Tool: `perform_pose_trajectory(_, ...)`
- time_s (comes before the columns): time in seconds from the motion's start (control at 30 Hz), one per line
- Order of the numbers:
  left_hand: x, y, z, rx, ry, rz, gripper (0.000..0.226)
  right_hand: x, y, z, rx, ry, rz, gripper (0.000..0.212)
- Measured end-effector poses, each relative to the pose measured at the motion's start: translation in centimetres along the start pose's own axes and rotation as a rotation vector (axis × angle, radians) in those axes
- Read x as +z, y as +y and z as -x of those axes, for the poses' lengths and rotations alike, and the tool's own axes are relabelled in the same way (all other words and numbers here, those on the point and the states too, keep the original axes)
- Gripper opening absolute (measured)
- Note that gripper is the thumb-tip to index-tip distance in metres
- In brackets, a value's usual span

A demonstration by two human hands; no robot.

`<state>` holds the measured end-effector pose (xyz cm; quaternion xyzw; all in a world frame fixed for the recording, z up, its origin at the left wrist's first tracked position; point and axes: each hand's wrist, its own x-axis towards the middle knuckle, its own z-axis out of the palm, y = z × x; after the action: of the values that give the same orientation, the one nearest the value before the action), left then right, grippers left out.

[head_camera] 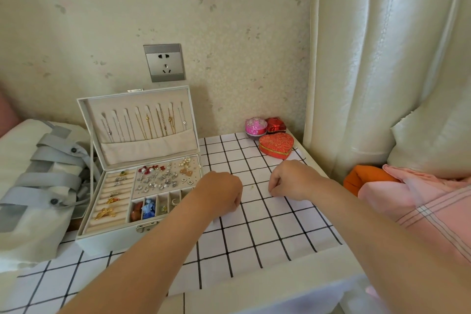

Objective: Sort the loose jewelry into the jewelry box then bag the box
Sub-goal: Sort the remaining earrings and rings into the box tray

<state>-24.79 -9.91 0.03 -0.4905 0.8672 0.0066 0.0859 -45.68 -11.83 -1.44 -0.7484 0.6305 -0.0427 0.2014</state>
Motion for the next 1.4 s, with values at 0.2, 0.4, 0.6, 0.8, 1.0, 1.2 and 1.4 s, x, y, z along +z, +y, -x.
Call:
perform_pose_trajectory(0.2,-0.4,-0.3,0.0,-0.099,0.146,0.253,0.014,0.5,-1.7,-0.2,-0.069,0.001,-0.067,0.008)
perform_pose_trajectory(0.4,-1.1,-1.8,1.0,-0.207,0.299,0.599,0.015,0.4,-4.7,-0.4,-0.113,0.079,-0.333,0.009)
perform_pose_trajectory(0.6,-2.1,-3.0,1.7,-0.279,0.33,0.694,0.008,0.4,-6.8,-0.5,-0.072,0.069,-0.485,0.014)
perform_pose_trajectory(0.8,-2.0,-2.9,1.6,-0.296,0.305,0.653,0.005,0.7,-7.6,-0.9,-0.008,0.056,-0.563,0.013)
perform_pose_trajectory(1.0,-2.3,-3.0,1.4,-0.275,0.374,0.641,0.015,-0.1,-8.4,-0.6,-0.004,0.115,-0.624,0.014)
perform_pose_trajectory(1.2,-3.8,-4.6,2.2,-0.332,0.437,0.88,0.014,-1.3,-10.3,-0.4,-0.113,0.241,-0.782,0.009)
perform_pose_trajectory(1.4,-5.1,-7.0,4.5,-0.407,0.434,1.29,0.008,-1.5,-12.9,-0.8,-0.207,0.249,-0.951,0.014)
